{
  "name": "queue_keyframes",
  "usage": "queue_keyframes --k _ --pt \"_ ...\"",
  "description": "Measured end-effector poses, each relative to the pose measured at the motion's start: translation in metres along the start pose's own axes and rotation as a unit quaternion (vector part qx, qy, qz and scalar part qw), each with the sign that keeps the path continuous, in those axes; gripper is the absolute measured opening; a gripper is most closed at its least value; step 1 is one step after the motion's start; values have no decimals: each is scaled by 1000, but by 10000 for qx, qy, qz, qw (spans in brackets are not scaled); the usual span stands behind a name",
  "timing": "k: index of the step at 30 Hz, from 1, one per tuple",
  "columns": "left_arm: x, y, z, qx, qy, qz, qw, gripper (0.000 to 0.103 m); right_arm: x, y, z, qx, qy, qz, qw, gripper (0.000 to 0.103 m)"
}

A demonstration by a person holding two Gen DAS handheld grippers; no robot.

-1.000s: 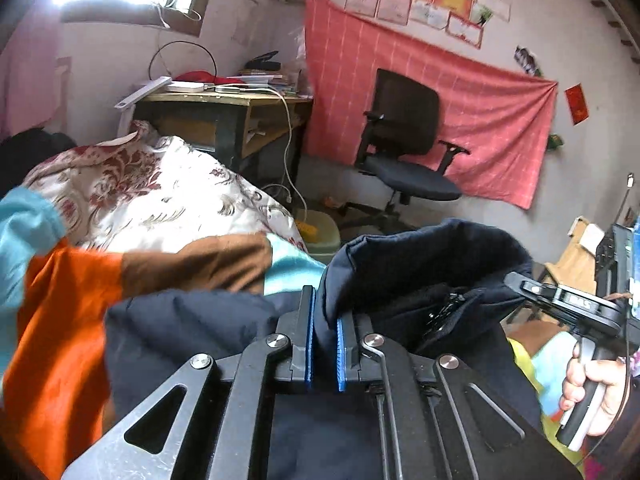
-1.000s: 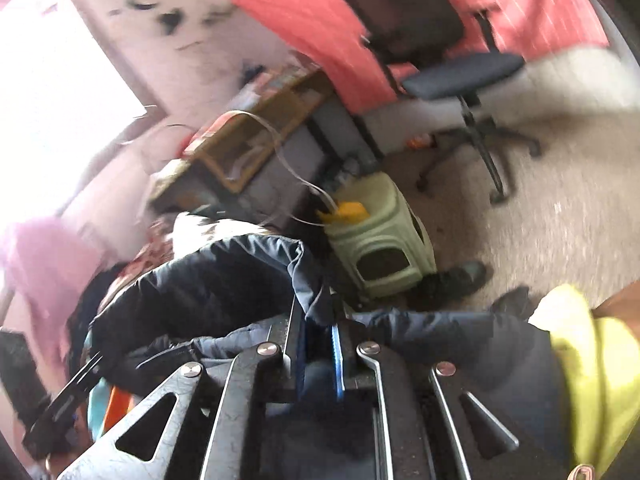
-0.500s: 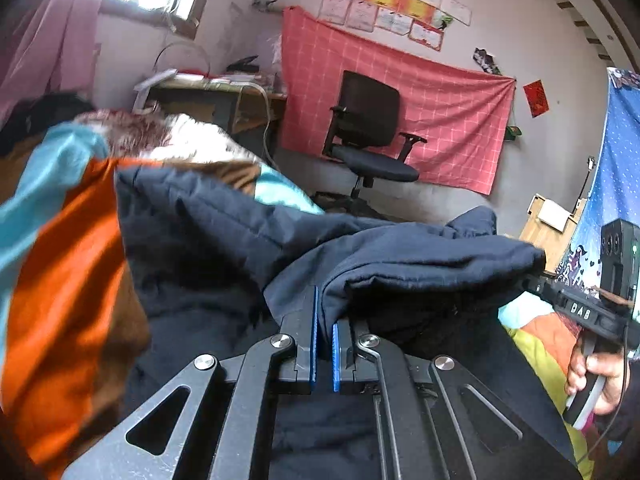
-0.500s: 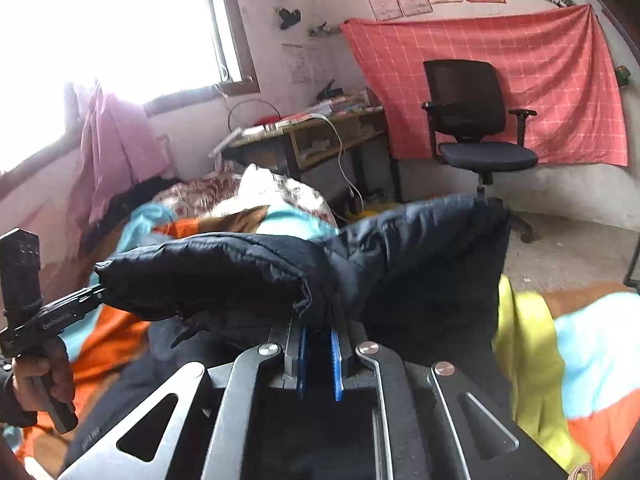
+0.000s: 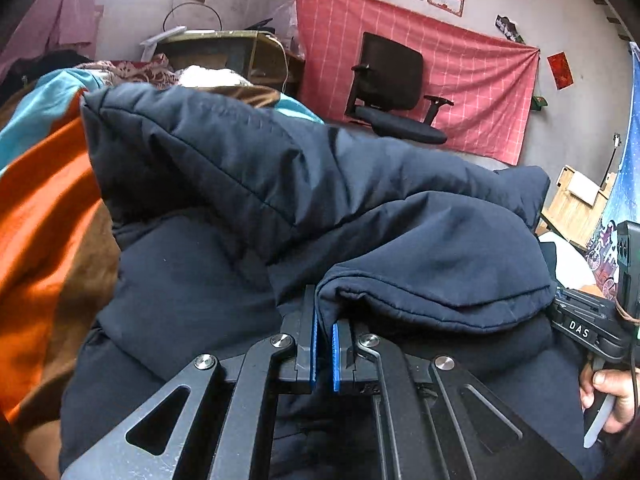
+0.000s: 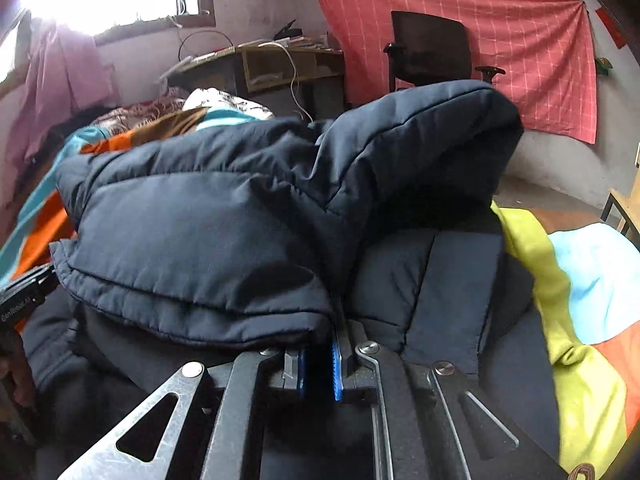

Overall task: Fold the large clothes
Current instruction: 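Lift the hem and fold it toward the collar with both tools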

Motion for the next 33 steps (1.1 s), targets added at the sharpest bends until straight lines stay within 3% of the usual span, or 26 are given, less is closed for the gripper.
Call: queue_keyframes --k 7,9,11,13,15,16,20,23,26,29,33 --pt "5 2 -5 4 133 -68 9999 8 21 -8 5 -60 -70 -46 9999 10" --pt "-8 2 -11 -87 185 -47 9998 17 16 -6 2 -116 -88 14 9999 13" --pt "-24 2 -19 -154 226 35 9996 36 5 -5 2 -106 19 45 9999 17" --pt "-45 5 -29 -317 166 206 9991 41 -8 -3 5 -60 188 -29 9998 34" --pt "-61 14 -34 -372 172 406 9983 42 -24 -2 6 -60 394 -58 9992 67" --pt "-67 24 -36 -313 267 572 9975 42 -34 0 6 -128 417 -1 9990 70" --pt "-74 73 -29 -87 464 1175 9920 51 -69 24 9 -462 275 330 9980 70" --pt "-58 106 -25 55 790 1321 9881 52 -80 61 16 -372 123 760 9963 72" --pt "-26 126 -34 35 1231 1117 9861 52 -65 106 25 -193 -122 1034 9944 73" --pt "9 124 -58 -292 1596 709 9842 51 -32 141 38 -114 -450 1072 9932 72" --pt "20 93 -82 -563 1494 621 9852 51 5 143 73 153 -1160 755 9903 42"
Point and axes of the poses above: each gripper's, at about its wrist camera, not at the fingertips, and x roughly the way its jaws point, z to its right, y to its top, the point moved 7 cm from there along x, roughly the way its jaws point, and after that the axes turned 5 degrees about y, right-handed, at the moved point
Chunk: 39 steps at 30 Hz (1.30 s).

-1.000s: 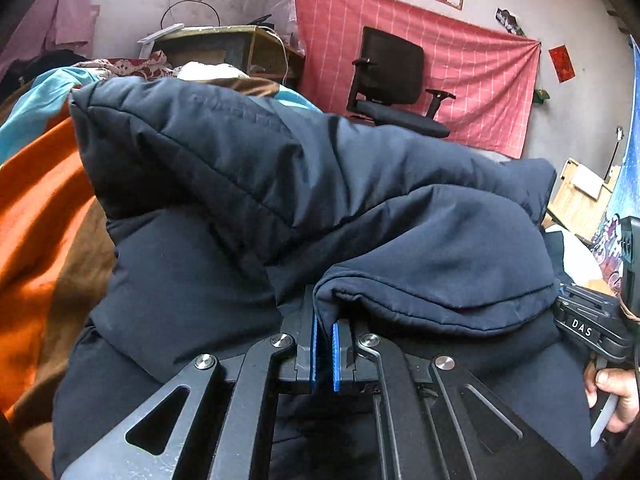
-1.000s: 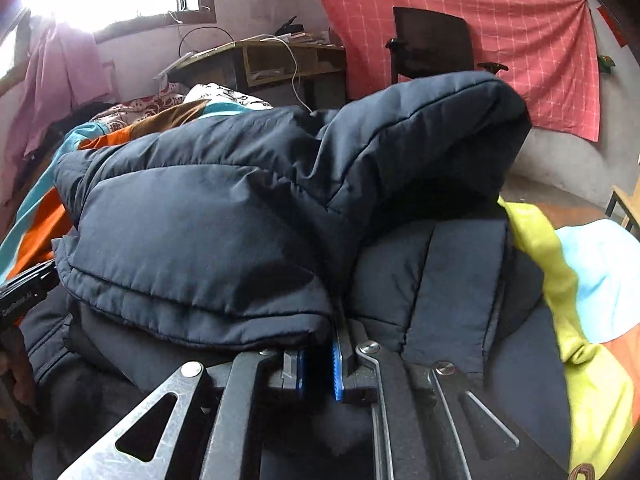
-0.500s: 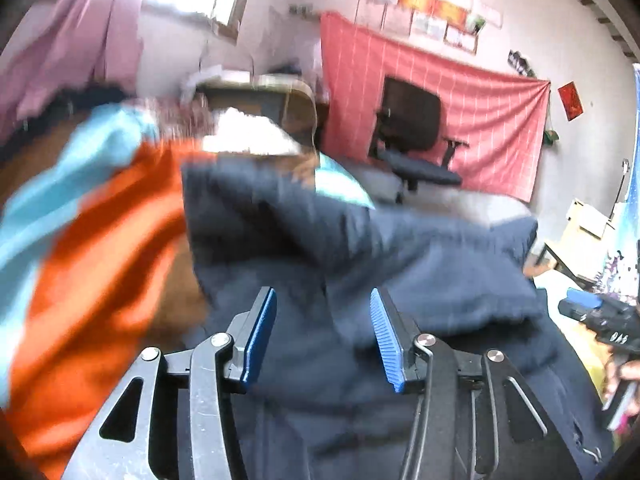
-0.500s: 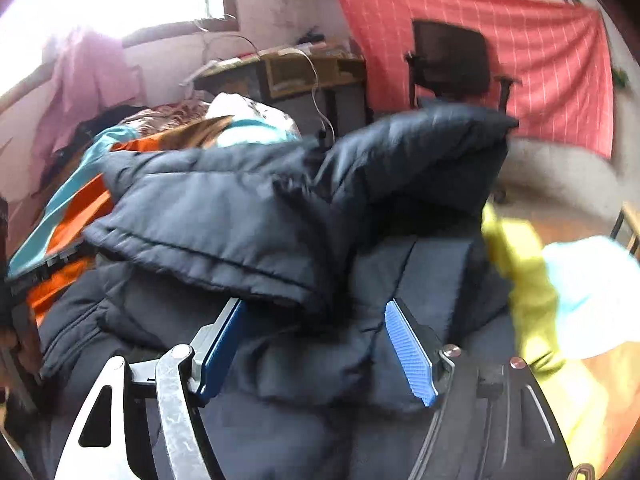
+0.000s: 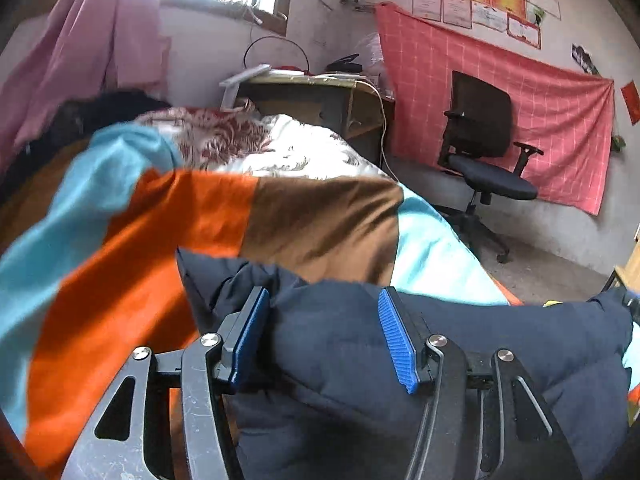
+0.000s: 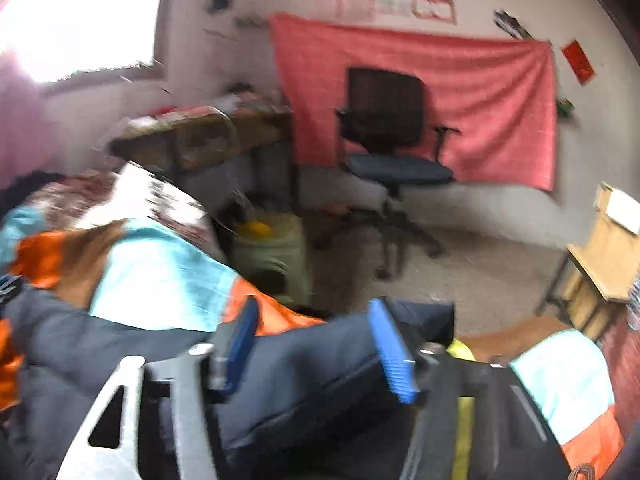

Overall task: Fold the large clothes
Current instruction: 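Lift the hem and fold it toward the collar with both tools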

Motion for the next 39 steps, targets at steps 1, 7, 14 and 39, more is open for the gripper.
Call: queue_keyframes --k 1,7,14,39 --pt "2 -6 -1 30 -7 33 10000 51 7 -5 6 98 -71 -100 9999 39" --pt "20 -30 0 137 18 214 9997 52 33 -63 33 503 -16 -557 9972 33" --pt "29 -33 2 143 77 238 9996 52 52 -91 48 1105 482 -650 9906 32" --pt "-30 -74 93 875 -1853 -370 9781 56 -33 -96 -74 -187 1568 -542 9860 53"
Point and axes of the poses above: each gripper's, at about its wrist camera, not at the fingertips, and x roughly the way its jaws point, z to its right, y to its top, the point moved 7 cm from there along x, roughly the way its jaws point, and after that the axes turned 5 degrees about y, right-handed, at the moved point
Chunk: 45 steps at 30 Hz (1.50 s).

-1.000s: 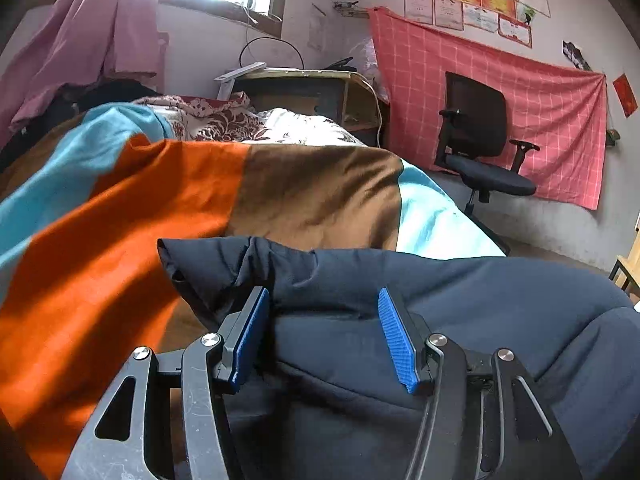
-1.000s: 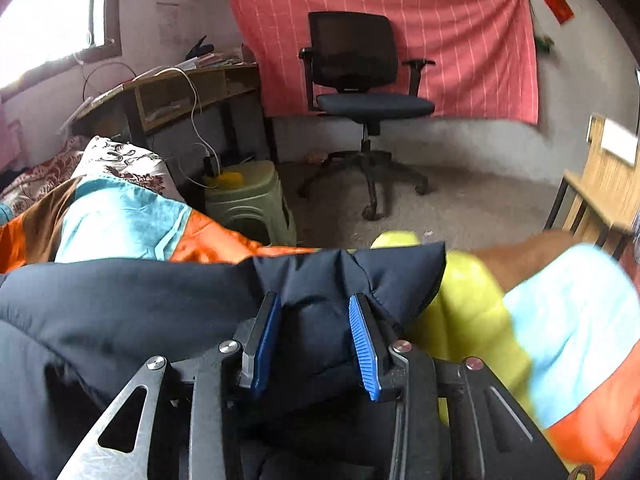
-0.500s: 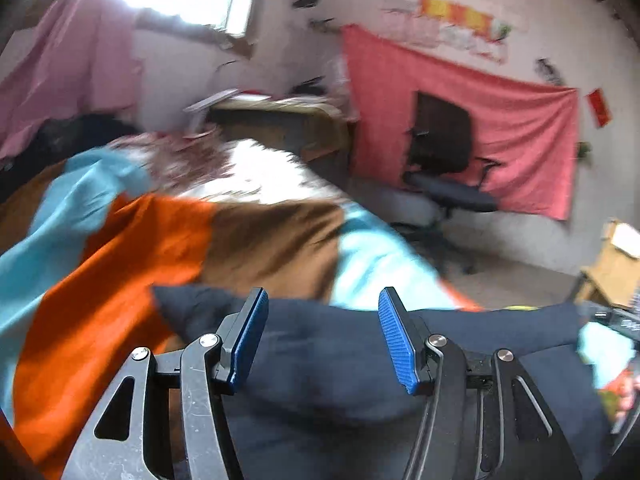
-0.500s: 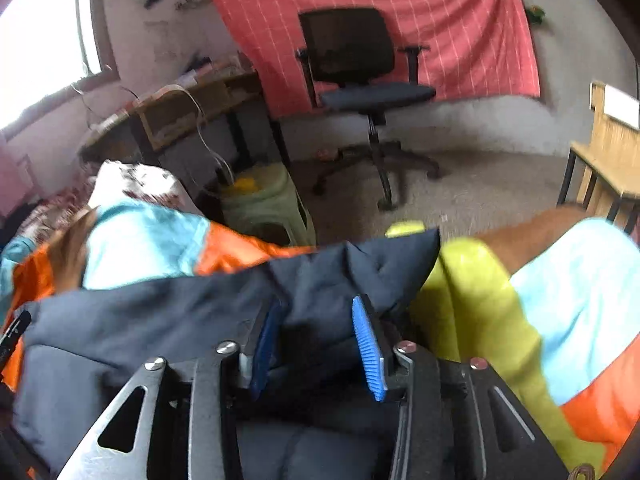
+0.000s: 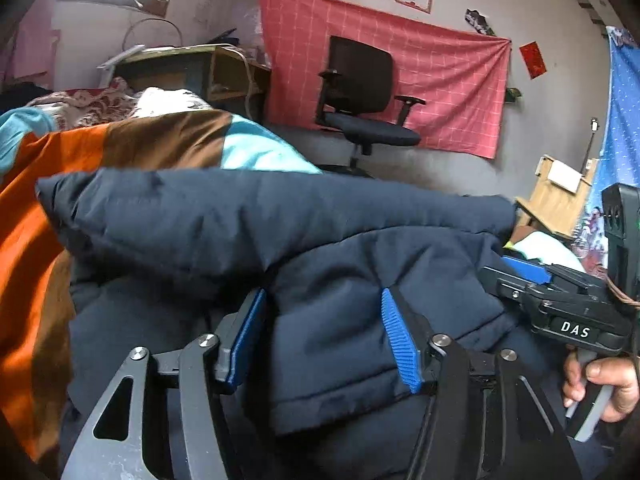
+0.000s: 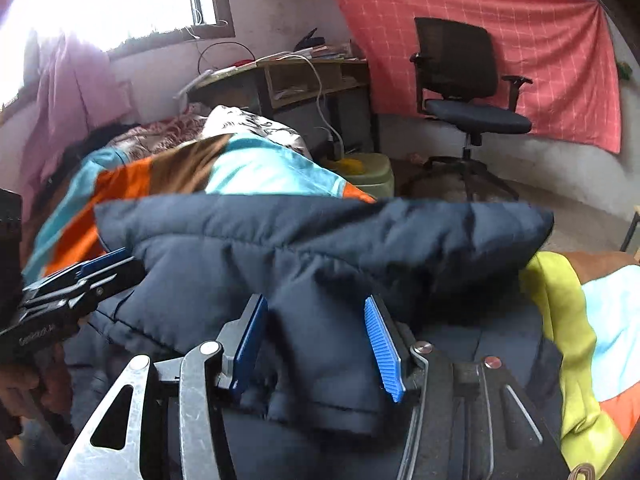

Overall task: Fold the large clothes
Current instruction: 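Lift the hem and fold it toward the collar with both tools, then open both tools and release the folded hem onto the jacket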

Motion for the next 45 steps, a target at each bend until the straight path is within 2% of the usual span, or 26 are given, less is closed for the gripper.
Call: queue_keyframes --k 2,5,16,26,30,32,37,38,40,43,44,45 --pt "6 -4 0 3 111 76 9999 59 7 -6 3 -46 -129 47 9999 58" --pt "14 -9 1 74 248 193 9995 60 18 -16 10 104 -119 88 9998 59" --pt "17 -23 -6 -108 103 530 9985 63 35 -31 16 136 -107 336 9993 59" --pt "17 -22 -7 -132 97 531 9985 65 39 -35 18 164 -92 370 9991 59" --pt "22 -24 -10 -204 93 447 9987 70 39 -35 18 161 -91 362 9992 59" --pt "26 -25 -12 -234 165 369 9989 78 40 -35 18 157 -96 365 9992 60" --pt "27 -26 -16 -269 306 278 9988 84 40 -35 19 128 -139 345 9992 60" --pt "26 -26 -17 -320 298 266 9987 88 40 -36 19 120 -151 337 9992 60" --pt "26 -26 -22 -546 214 70 9983 92 40 -35 19 117 -151 340 9992 60" --pt "20 -25 -31 -1043 1 -241 9943 92 39 -32 18 172 -82 335 9993 62" --pt "16 -24 -33 -1132 60 -281 9932 92 38 -31 19 217 -65 322 9992 66" --pt "14 -23 -34 -1179 135 -307 9925 92 35 -30 20 270 -108 317 9991 74"
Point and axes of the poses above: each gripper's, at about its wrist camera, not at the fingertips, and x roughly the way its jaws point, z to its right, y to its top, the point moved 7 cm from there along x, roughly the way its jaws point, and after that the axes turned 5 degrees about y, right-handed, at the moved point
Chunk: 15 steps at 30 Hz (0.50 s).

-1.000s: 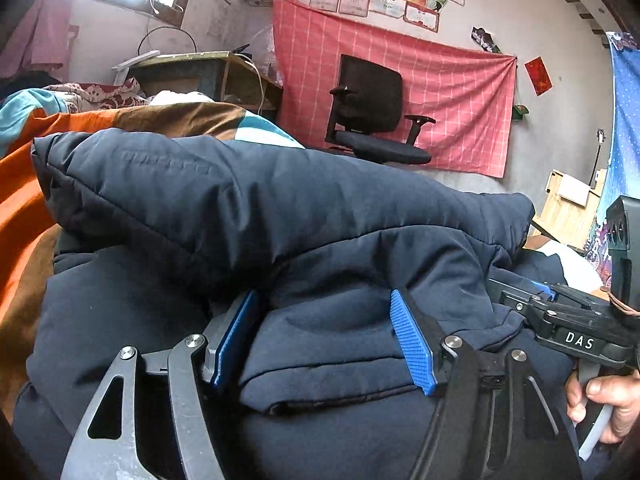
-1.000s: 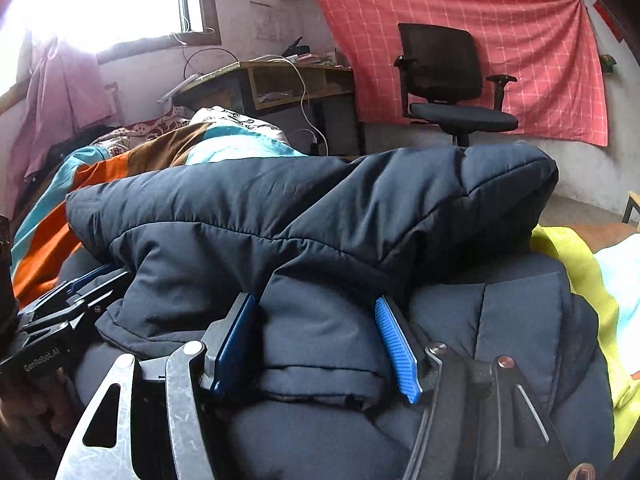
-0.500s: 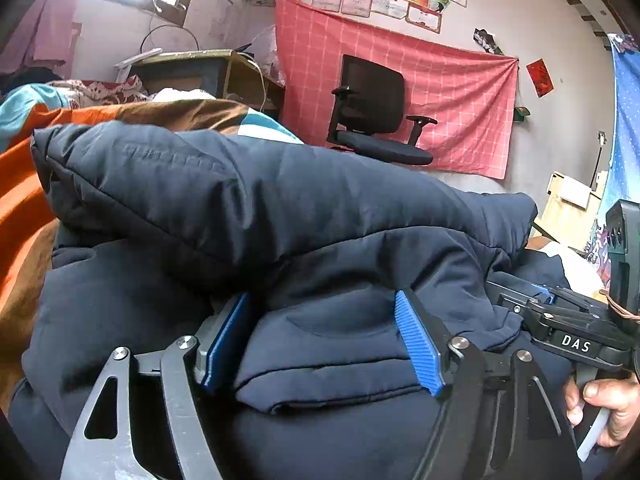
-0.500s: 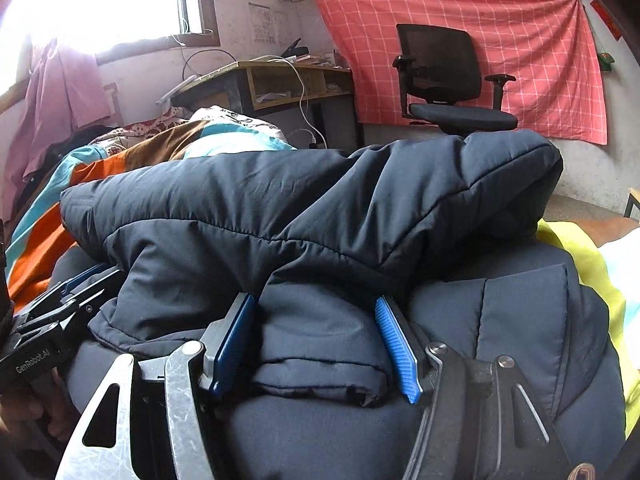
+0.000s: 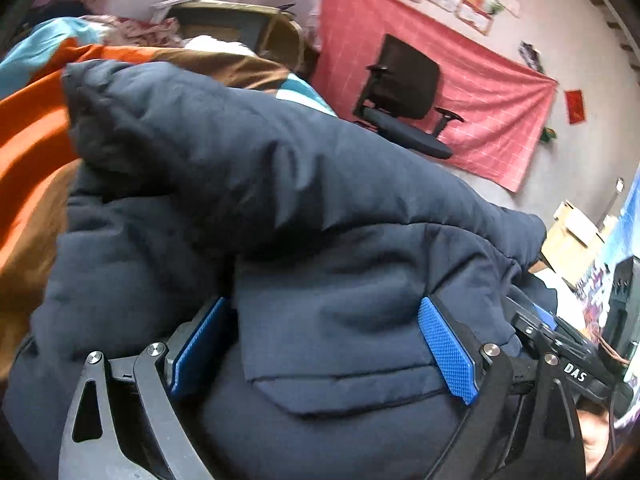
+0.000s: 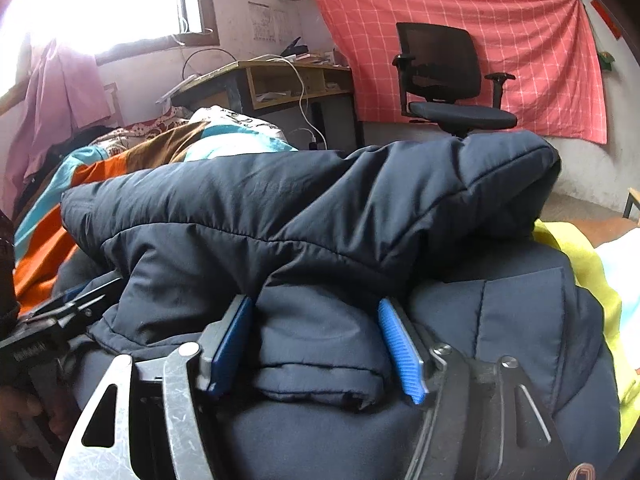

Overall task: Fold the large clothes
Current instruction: 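Open both tools and release the folded hem onto the jacket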

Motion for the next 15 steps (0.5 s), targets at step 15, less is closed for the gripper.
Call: queue_keyframes --k 15 --pt "-79 3 17 5 350 71 9994 100 -58 14 -9 315 69 -85 9994 89"
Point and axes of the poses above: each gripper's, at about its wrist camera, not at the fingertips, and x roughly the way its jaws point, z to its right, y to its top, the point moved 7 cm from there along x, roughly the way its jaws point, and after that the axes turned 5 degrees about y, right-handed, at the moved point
